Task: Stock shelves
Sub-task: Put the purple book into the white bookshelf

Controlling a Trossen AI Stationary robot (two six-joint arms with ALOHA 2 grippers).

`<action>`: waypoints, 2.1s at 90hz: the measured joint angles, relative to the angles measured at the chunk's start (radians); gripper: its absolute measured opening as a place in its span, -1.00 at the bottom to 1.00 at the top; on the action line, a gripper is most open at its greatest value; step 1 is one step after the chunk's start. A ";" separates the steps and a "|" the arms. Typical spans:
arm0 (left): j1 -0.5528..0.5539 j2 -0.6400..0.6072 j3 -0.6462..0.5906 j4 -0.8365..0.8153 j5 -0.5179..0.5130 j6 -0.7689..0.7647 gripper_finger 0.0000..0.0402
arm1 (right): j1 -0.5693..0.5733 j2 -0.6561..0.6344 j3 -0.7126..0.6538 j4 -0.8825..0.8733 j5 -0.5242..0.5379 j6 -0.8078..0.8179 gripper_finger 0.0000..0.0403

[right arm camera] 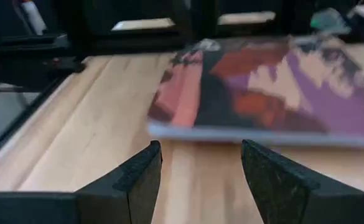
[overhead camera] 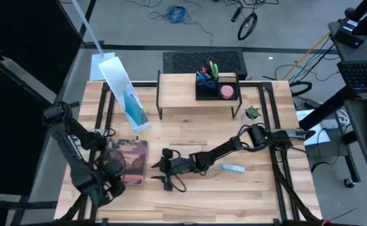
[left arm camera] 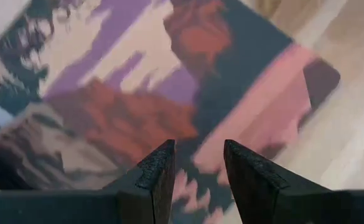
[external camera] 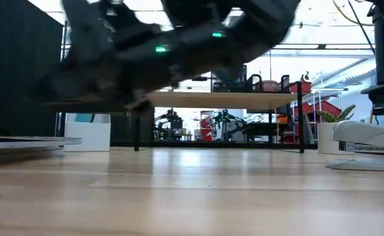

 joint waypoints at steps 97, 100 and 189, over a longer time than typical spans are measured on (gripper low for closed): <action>-0.093 -0.001 -0.107 -0.047 -0.010 -0.405 -0.38 | -0.048 0.213 0.334 -0.321 -0.009 0.003 0.00; -0.090 -0.001 -0.115 -0.037 -0.011 -0.411 -0.38 | -0.047 0.213 0.334 -0.321 -0.008 0.003 0.00; -0.113 -0.005 -0.169 0.234 -0.385 -0.429 -0.38 | -0.038 0.216 0.332 -0.308 -0.019 -0.101 0.00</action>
